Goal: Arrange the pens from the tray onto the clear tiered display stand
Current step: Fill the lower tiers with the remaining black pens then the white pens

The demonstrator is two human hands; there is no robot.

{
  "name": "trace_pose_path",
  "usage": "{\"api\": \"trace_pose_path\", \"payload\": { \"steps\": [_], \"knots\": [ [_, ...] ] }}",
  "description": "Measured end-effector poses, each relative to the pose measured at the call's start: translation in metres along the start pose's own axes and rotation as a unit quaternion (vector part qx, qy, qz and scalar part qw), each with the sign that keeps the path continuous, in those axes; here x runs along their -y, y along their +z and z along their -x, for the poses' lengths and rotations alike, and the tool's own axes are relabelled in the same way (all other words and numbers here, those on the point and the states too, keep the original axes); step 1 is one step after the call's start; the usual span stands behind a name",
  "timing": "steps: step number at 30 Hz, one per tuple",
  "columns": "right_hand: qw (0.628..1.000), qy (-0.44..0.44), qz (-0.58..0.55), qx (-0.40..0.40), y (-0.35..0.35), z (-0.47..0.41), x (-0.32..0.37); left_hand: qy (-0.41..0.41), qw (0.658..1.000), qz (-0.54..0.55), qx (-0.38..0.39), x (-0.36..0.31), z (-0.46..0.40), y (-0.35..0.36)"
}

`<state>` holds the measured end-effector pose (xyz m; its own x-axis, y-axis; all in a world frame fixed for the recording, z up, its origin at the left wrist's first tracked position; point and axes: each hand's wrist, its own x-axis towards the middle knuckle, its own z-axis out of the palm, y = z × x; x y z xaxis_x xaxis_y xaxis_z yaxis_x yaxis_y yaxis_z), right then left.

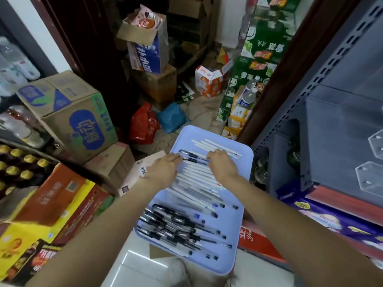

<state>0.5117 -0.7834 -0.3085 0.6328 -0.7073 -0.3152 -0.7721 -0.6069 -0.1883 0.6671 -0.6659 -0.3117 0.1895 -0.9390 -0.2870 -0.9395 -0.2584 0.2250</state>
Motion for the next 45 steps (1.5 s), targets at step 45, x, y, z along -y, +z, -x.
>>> {"api": "trace_pose_path", "payload": {
  "steps": [45],
  "knots": [
    [0.93, -0.012, -0.311, -0.198, -0.135, 0.14, -0.072, -0.007, 0.801, 0.573, -0.172, -0.195, 0.014, -0.096]
  ]
}}
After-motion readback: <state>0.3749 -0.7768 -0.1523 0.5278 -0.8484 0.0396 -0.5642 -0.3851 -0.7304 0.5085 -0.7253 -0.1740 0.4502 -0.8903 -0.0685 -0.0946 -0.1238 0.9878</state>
